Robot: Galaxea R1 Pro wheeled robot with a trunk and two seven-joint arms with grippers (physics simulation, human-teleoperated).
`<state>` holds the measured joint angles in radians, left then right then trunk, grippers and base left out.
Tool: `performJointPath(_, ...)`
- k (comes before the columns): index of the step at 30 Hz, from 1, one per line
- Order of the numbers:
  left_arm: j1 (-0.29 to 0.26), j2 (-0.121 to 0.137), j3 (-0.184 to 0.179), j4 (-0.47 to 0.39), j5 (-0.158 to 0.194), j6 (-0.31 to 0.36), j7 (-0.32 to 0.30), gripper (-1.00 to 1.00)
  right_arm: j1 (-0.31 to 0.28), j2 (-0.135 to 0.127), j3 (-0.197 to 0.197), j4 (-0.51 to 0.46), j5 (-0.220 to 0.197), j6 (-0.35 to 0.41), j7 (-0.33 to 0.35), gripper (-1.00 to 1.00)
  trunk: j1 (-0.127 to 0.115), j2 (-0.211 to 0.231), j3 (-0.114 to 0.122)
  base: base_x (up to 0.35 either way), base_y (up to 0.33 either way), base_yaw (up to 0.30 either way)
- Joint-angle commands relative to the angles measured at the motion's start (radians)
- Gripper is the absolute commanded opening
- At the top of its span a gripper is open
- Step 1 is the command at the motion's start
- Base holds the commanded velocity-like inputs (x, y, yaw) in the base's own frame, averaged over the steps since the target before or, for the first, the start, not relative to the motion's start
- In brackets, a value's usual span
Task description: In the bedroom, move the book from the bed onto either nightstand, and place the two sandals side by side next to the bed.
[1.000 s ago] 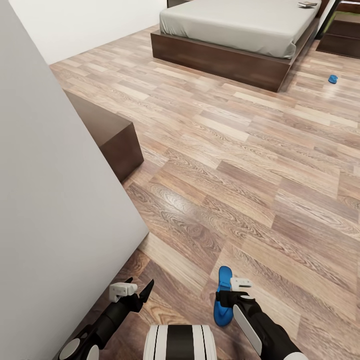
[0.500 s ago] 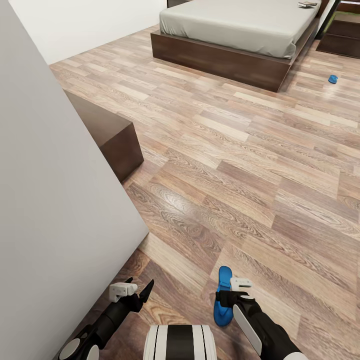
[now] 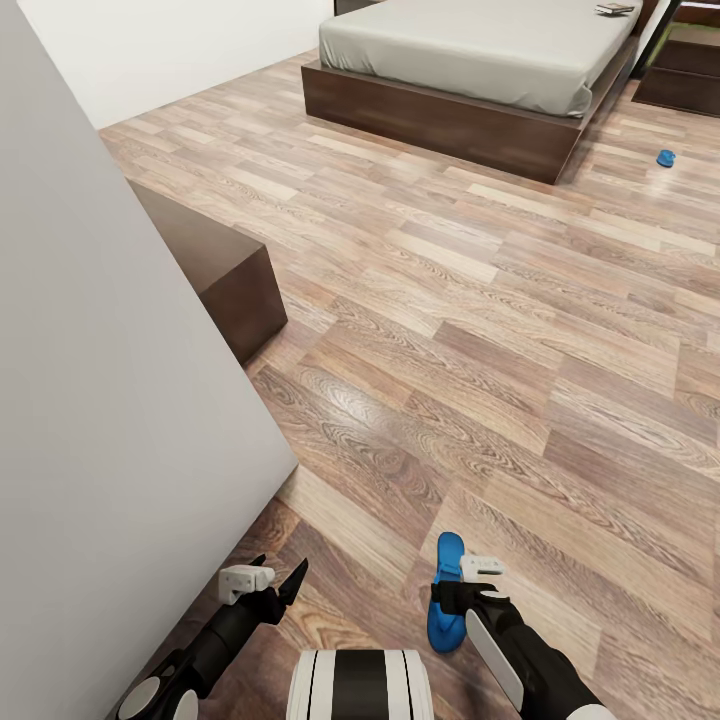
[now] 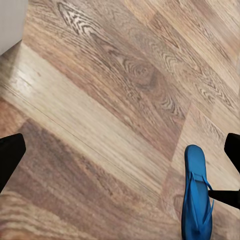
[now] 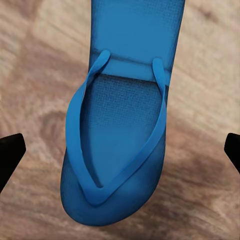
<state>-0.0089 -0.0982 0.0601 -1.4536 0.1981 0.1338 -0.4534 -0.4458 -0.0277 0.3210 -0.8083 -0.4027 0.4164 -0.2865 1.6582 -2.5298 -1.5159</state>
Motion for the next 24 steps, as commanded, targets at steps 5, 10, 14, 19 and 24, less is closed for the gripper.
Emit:
performJointPath(5,0.000,-0.001,0.002,-0.001,0.011,0.011,-0.007,1.00,-0.001,-0.002,0.006,-0.002,-0.010,0.002,-0.010,1.00,0.000,0.000,-0.001,0.017,0.000,0.000)
performJointPath(10,0.000,-0.001,0.002,-0.001,0.010,0.013,-0.006,1.00,-0.001,-0.003,0.006,-0.002,-0.010,0.002,-0.010,1.00,0.000,0.000,-0.001,0.180,0.000,0.000)
performJointPath(14,0.000,-0.001,0.001,0.000,0.010,0.012,-0.007,1.00,-0.001,-0.003,0.006,-0.002,-0.010,0.002,-0.010,1.00,0.000,0.000,-0.001,0.123,0.000,0.000)
performJointPath(19,0.000,-0.001,0.001,0.000,0.010,0.011,-0.007,1.00,-0.001,-0.003,0.007,-0.002,-0.010,0.002,-0.011,1.00,0.000,0.000,-0.001,0.034,0.000,0.000)
performJointPath(24,0.000,-0.002,0.001,0.000,0.010,0.010,-0.007,1.00,-0.001,-0.003,0.006,-0.002,-0.010,0.002,-0.011,1.00,0.000,0.000,-0.001,0.005,0.000,0.000)
